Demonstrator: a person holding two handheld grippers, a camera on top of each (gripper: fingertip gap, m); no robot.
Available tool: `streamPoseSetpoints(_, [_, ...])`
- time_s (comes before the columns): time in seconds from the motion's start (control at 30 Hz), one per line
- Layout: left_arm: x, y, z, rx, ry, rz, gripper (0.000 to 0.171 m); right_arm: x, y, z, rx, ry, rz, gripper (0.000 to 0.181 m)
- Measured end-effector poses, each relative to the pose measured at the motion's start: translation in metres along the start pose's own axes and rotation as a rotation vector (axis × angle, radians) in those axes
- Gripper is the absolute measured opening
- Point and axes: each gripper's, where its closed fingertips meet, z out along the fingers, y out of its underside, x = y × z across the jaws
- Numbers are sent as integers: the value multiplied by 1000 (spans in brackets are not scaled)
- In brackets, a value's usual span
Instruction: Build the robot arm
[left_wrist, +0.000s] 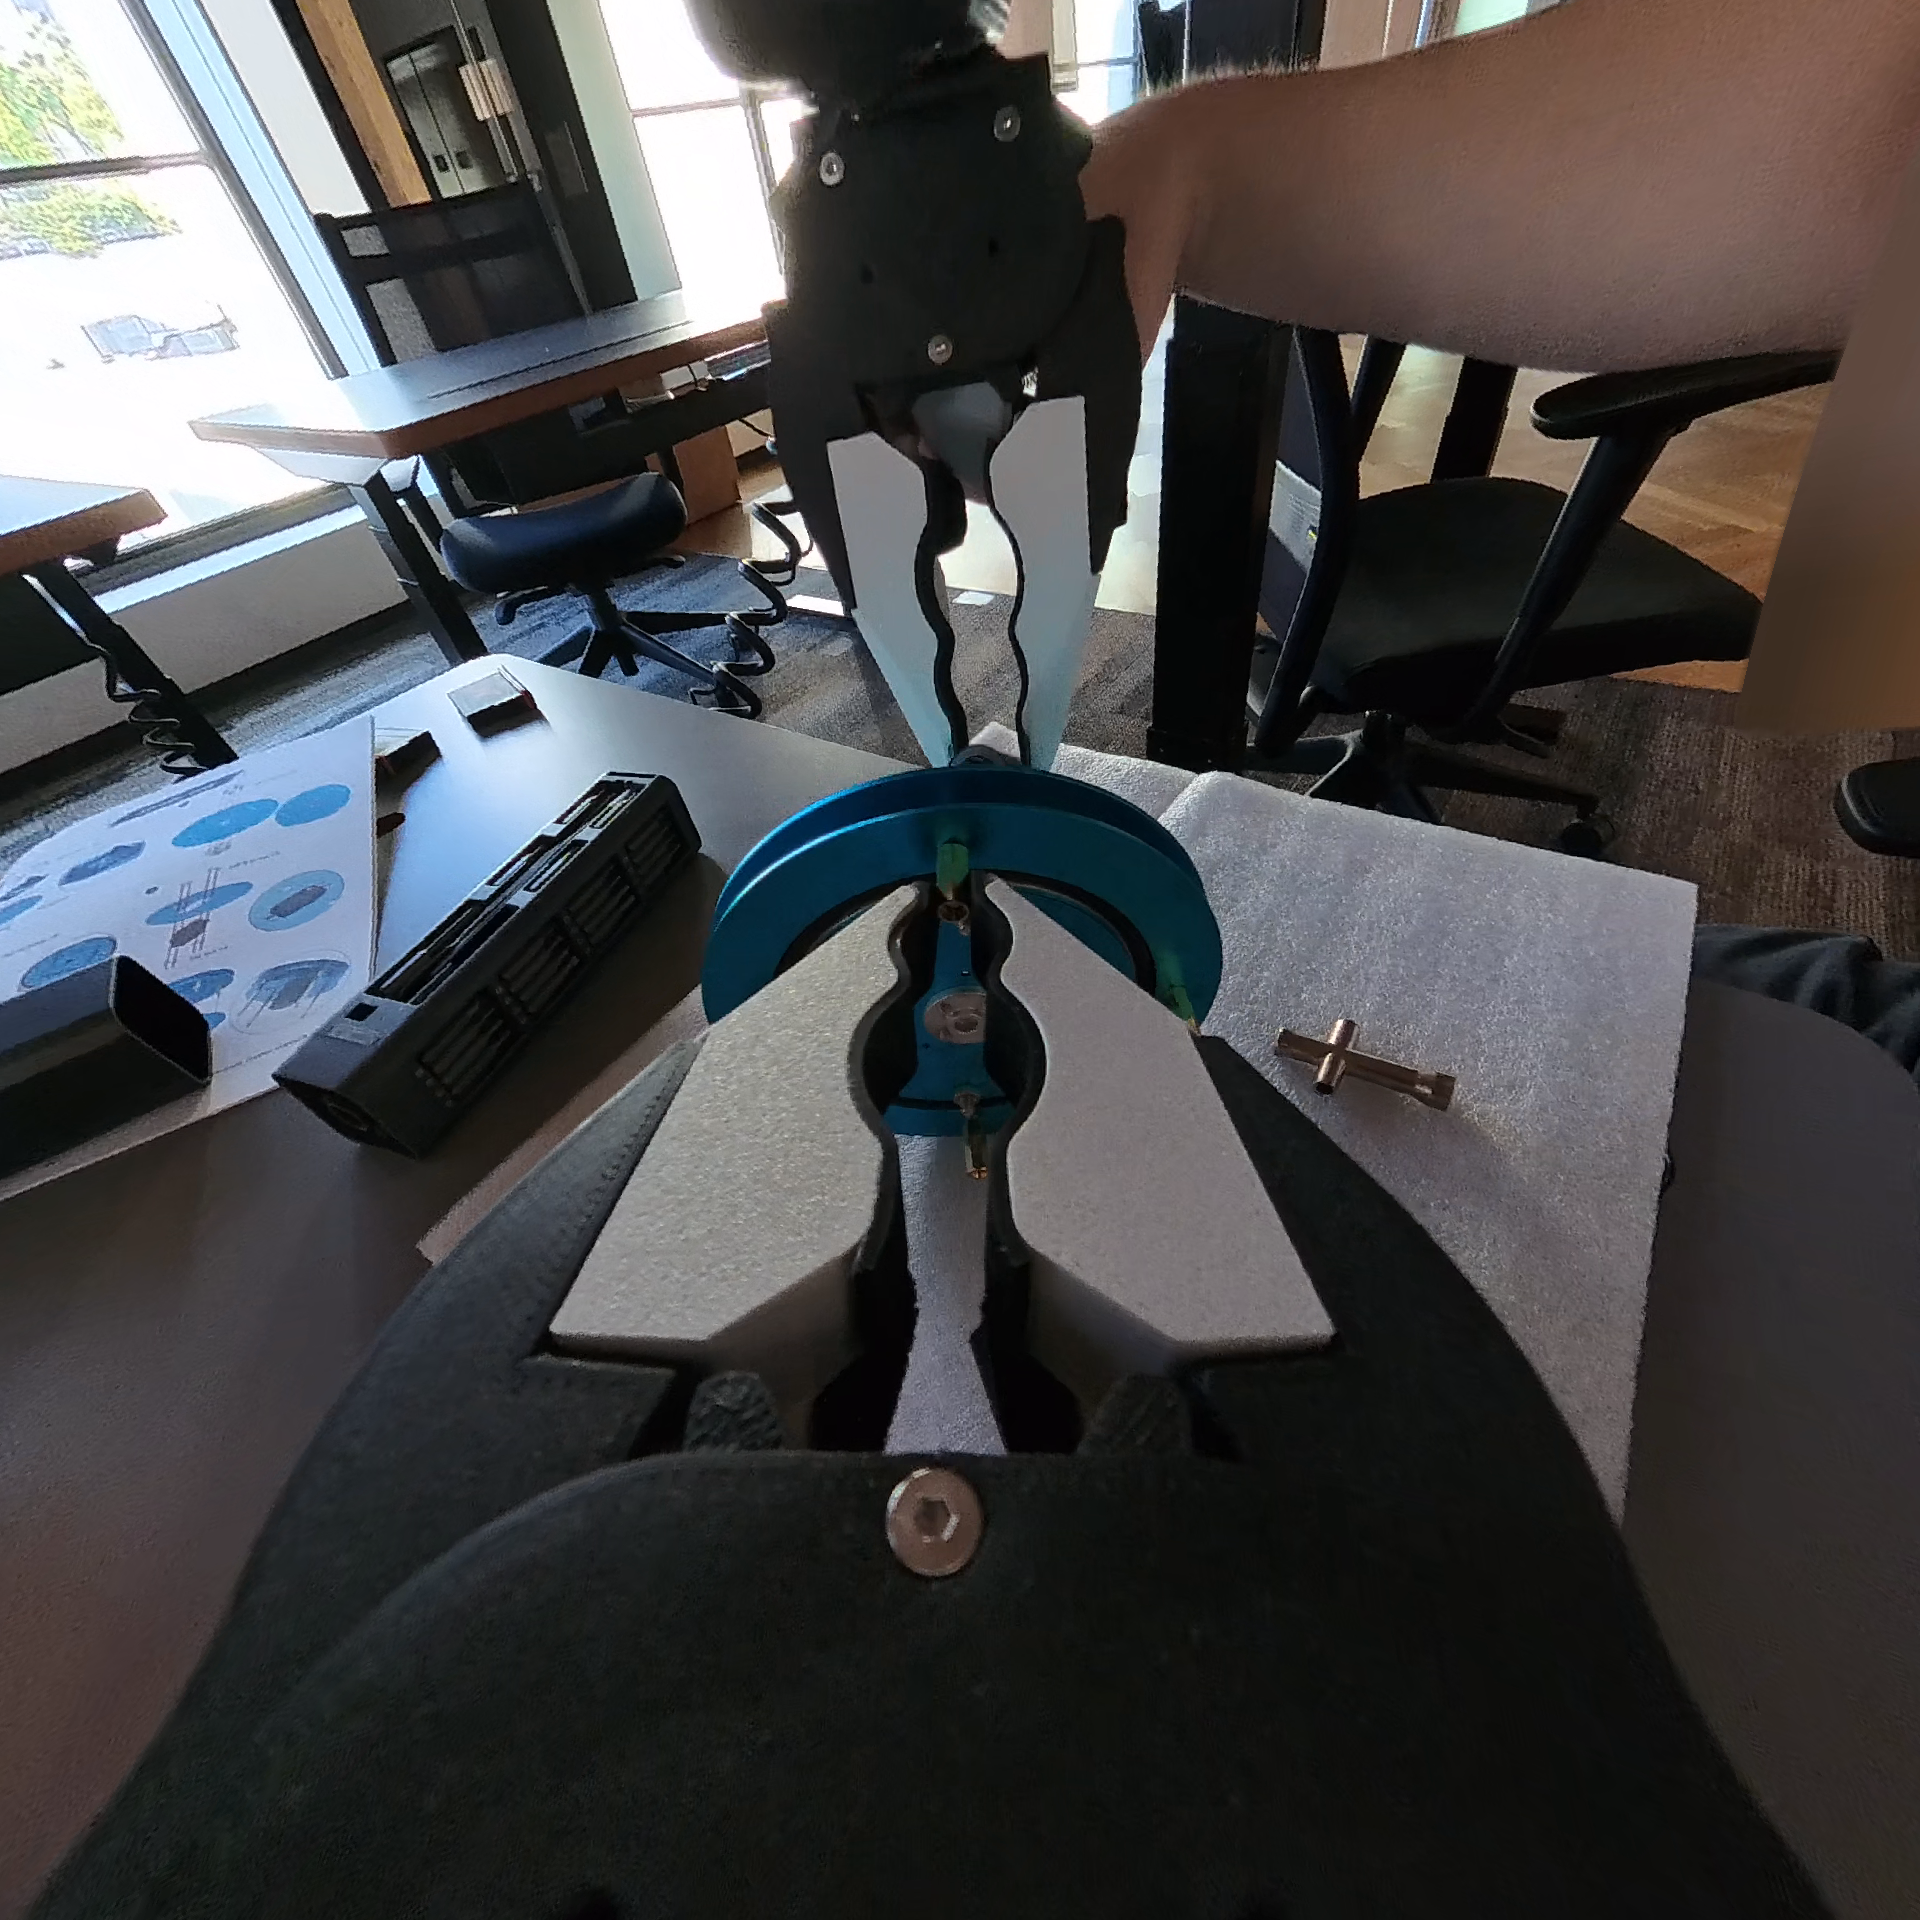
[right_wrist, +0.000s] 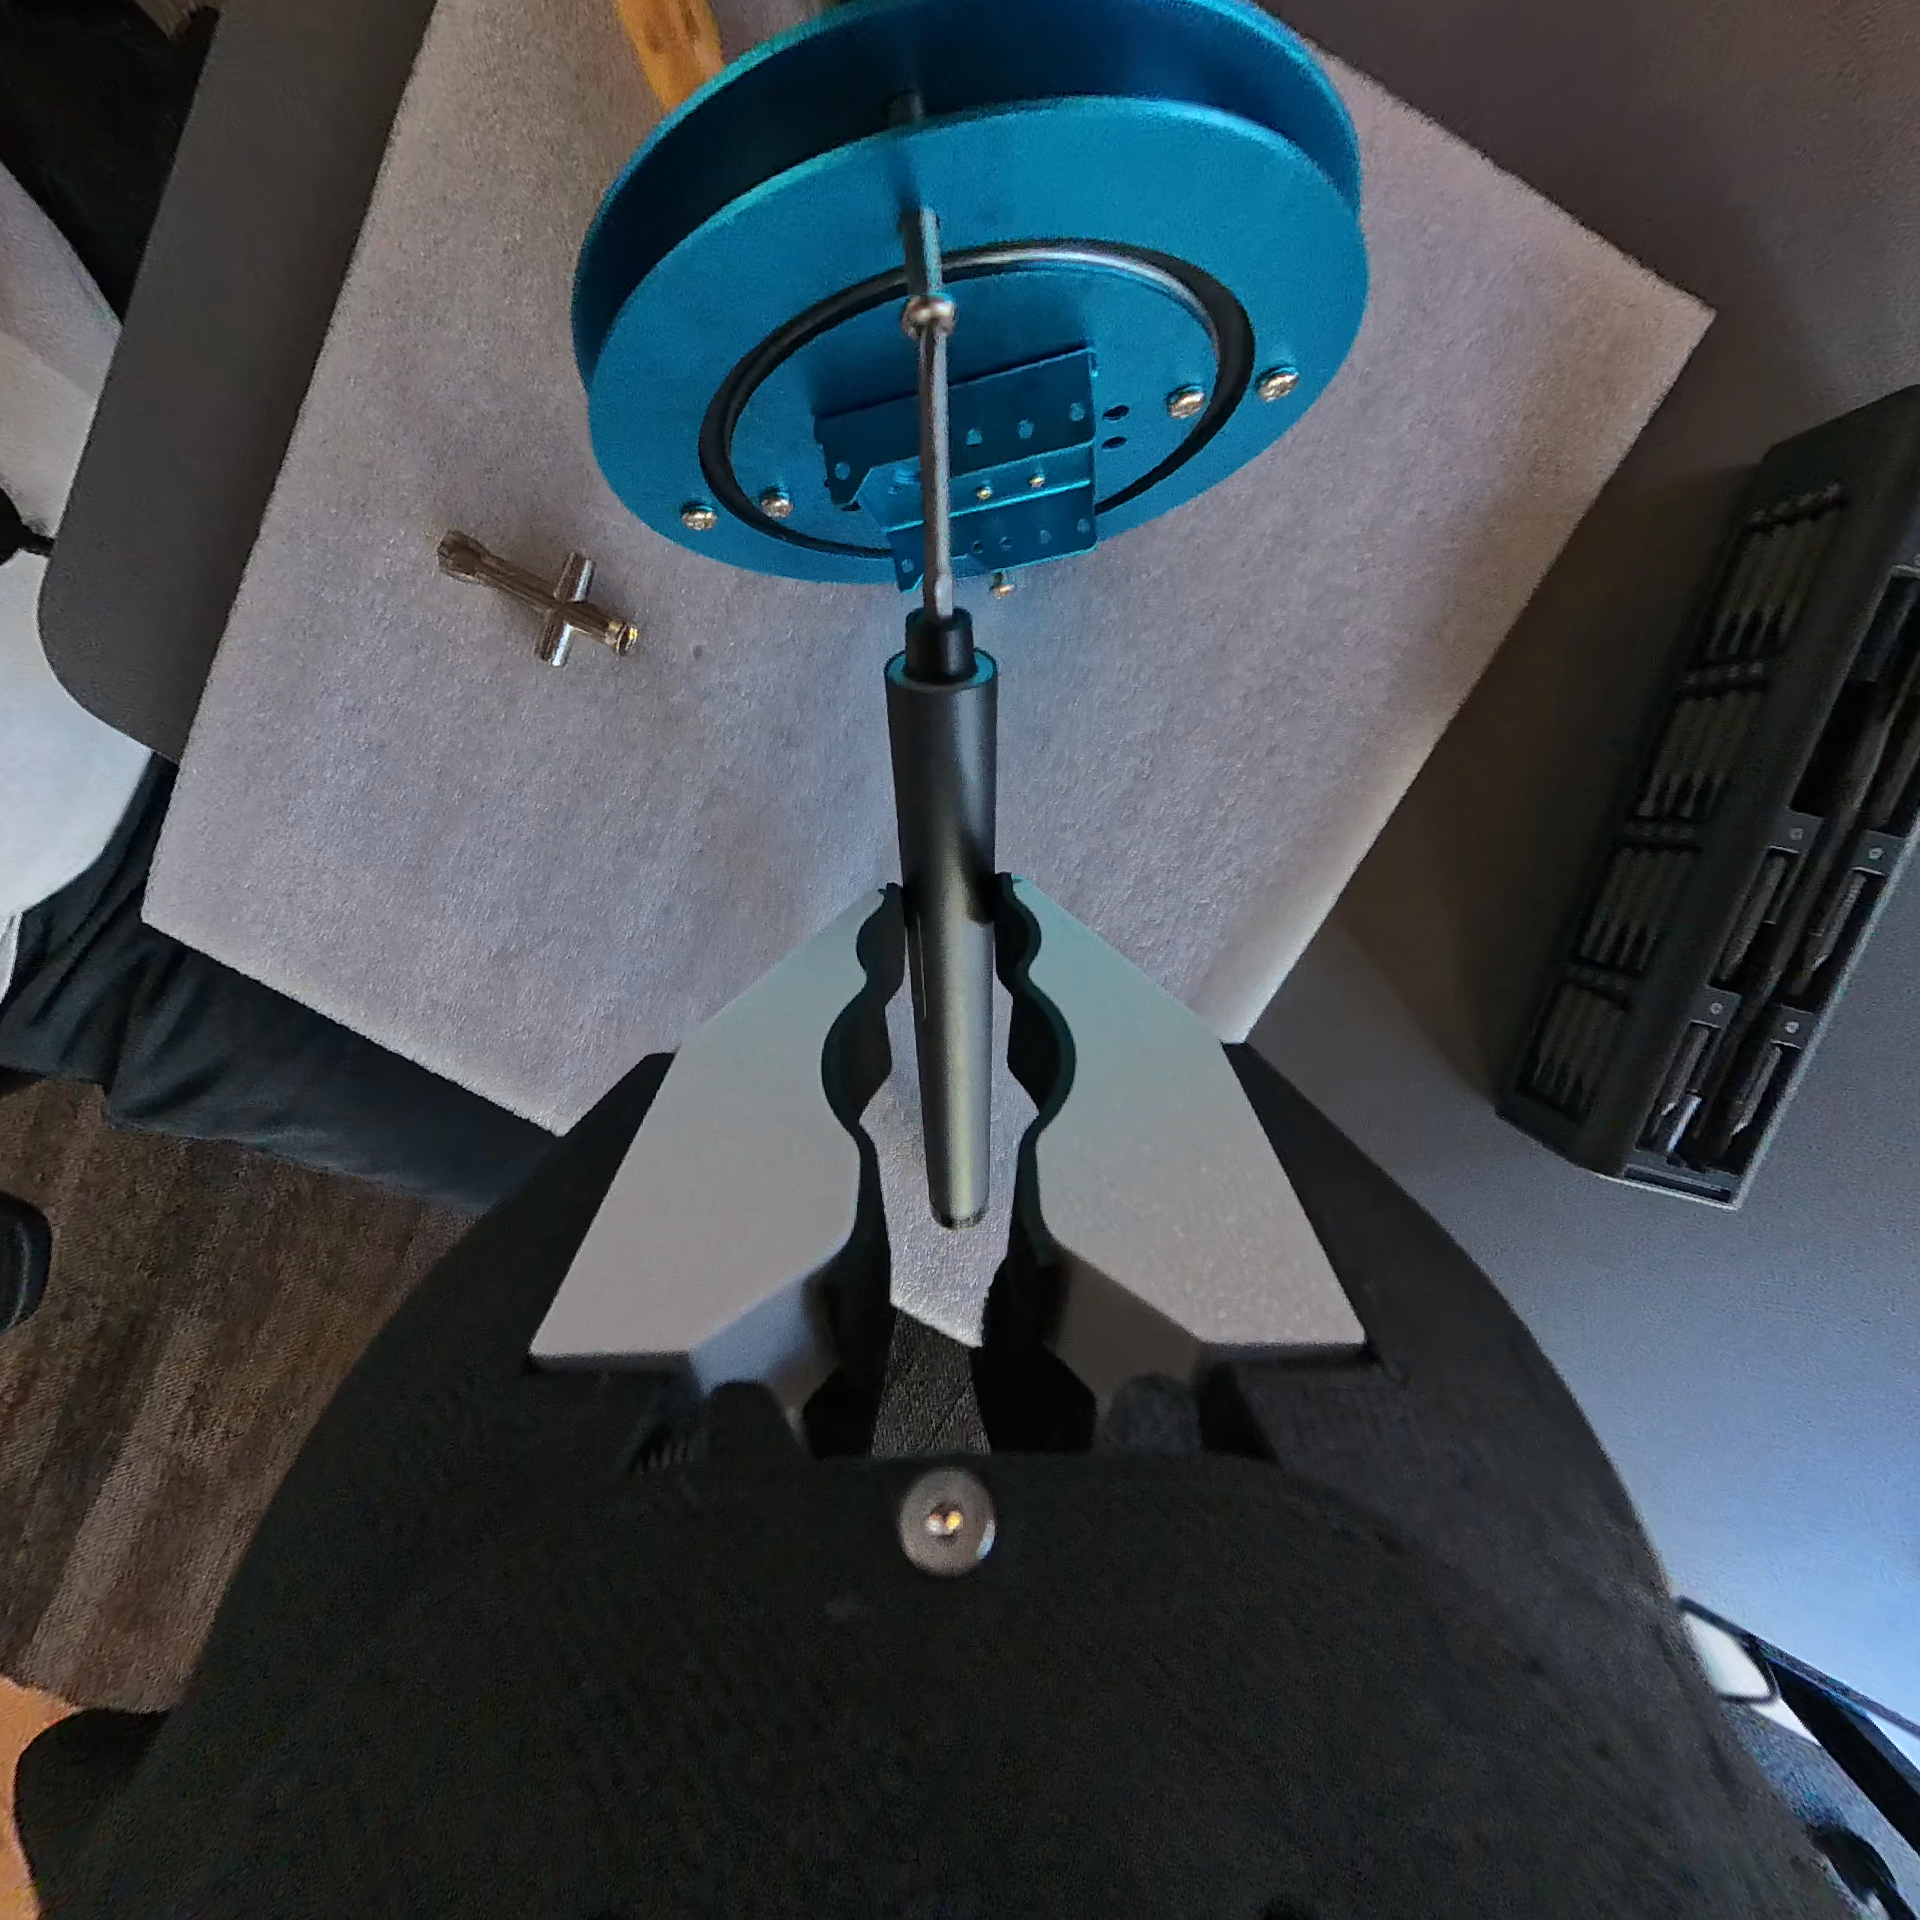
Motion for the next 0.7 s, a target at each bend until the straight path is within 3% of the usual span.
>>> streamPoseSetpoints(0.37, [-2, 0, 1, -1, 1, -6, 4, -1, -4, -5, 103, 29, -25, 22])
streamPoseSetpoints(0.7, [-2, 0, 2, 0, -1, -4, 4, -3, -1, -3, 158, -74, 66, 22])
